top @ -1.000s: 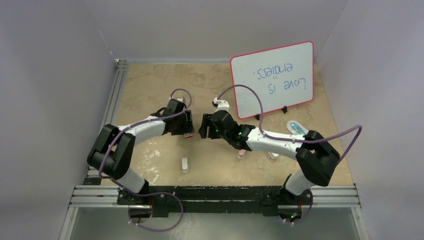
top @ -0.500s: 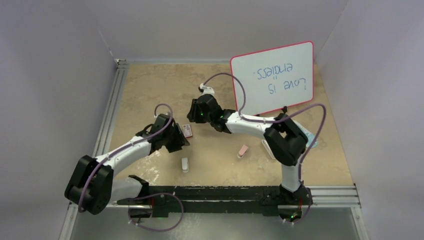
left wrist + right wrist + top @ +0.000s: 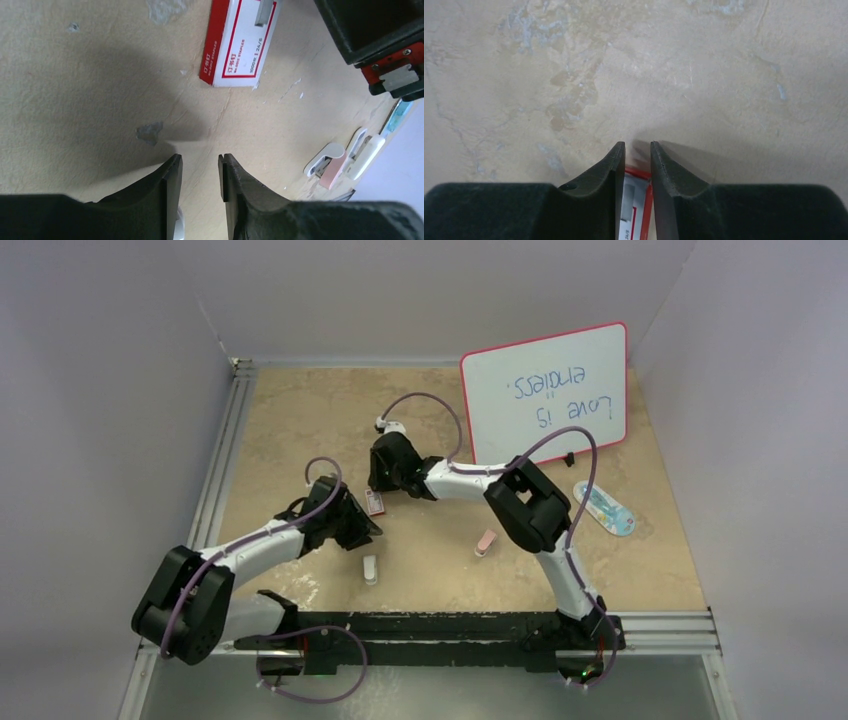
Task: Load the staples into the stapler
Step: Adjust the staple box at the center of the board.
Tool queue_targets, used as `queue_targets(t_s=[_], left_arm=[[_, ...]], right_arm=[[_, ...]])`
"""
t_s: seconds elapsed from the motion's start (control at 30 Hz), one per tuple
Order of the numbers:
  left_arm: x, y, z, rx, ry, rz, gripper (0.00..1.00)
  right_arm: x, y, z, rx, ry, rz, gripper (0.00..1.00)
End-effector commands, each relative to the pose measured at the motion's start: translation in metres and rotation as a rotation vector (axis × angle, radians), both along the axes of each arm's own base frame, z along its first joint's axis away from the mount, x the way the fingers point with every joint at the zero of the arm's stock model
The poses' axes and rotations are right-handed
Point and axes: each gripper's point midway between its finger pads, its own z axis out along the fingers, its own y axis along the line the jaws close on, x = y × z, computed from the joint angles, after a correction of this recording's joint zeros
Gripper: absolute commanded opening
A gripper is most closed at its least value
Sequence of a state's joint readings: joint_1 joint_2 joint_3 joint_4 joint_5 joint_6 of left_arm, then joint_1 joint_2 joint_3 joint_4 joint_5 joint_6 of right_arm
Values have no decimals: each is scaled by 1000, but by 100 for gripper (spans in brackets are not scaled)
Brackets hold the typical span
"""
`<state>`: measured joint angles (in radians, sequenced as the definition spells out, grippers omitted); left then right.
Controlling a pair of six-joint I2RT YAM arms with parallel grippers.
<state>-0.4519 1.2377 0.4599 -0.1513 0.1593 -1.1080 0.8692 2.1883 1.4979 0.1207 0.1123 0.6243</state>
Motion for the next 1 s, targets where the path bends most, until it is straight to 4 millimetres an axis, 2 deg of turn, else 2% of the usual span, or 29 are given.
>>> queue_targets(t_s=[0.0, 0.07, 0.2, 0.37, 0.73, 0.87, 0.97], left_arm=[[21, 4, 4, 18, -65, 55, 32], [27, 5, 5, 27, -71, 63, 29], [31, 8, -1, 49, -63, 81, 21], [36, 11, -7, 63, -62, 95, 18], [48, 30, -10, 131, -71, 130, 14], [45, 41, -18, 183, -60, 132, 14], [50, 47, -16, 183, -73, 127, 14]], right_arm=[[4, 3, 9, -18, -19, 39, 27], [0, -1, 5, -32, -6, 45, 26], [-9, -23, -7, -76, 37, 31, 23], [-22, -41, -7, -88, 57, 22, 21], [-54, -58, -11, -69, 59, 127, 21], [-58, -65, -7, -67, 19, 150, 22], [-66, -72, -4, -64, 17, 152, 22]])
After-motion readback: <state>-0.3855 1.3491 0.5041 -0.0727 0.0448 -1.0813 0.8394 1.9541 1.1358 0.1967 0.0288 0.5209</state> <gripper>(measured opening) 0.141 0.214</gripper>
